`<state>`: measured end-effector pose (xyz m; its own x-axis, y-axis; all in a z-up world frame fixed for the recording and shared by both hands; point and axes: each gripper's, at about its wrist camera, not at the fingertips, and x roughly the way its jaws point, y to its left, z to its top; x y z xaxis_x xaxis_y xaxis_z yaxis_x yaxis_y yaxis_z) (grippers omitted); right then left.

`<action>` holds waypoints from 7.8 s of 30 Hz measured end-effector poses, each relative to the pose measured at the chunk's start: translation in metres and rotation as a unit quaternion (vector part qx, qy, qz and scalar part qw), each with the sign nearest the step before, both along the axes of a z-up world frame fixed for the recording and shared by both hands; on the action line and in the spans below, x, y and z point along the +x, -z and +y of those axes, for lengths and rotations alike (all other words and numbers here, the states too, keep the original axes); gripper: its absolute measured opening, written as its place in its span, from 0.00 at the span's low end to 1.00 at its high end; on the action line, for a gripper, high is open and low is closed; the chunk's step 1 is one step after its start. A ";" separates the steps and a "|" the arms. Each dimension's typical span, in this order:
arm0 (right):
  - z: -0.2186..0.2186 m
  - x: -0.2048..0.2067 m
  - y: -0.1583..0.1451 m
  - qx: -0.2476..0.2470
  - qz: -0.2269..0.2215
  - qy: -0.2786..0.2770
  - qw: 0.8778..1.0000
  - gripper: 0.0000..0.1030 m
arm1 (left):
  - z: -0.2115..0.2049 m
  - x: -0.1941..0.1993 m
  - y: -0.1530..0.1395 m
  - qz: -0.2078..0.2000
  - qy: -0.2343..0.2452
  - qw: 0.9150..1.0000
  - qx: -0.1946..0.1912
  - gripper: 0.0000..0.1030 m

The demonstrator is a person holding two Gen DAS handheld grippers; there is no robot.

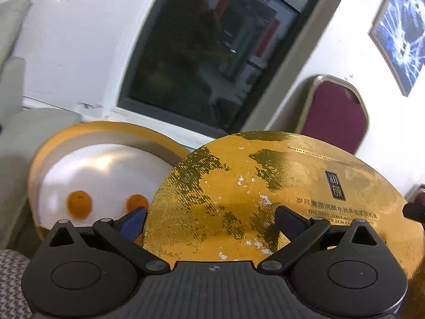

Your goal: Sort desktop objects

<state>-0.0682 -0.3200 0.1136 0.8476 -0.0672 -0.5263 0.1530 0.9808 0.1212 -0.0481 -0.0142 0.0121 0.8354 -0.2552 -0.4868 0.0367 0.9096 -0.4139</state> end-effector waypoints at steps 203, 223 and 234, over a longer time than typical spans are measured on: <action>0.064 0.049 0.103 0.037 0.197 -0.148 0.969 1.00 | -0.033 0.028 0.000 0.190 0.053 0.953 0.231 0.99; 0.072 0.047 0.106 0.059 0.197 -0.157 0.966 1.00 | -0.026 0.026 0.007 0.213 0.038 0.950 0.225 0.99; 0.073 0.048 0.108 0.061 0.201 -0.157 0.965 1.00 | -0.026 0.027 0.008 0.217 0.037 0.950 0.223 0.99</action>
<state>-0.0197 -0.2472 0.0060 0.5421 0.2433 -0.8043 -0.0913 0.9685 0.2315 -0.0212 -0.0398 0.0036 0.5190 0.0075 -0.8547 0.0204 0.9996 0.0212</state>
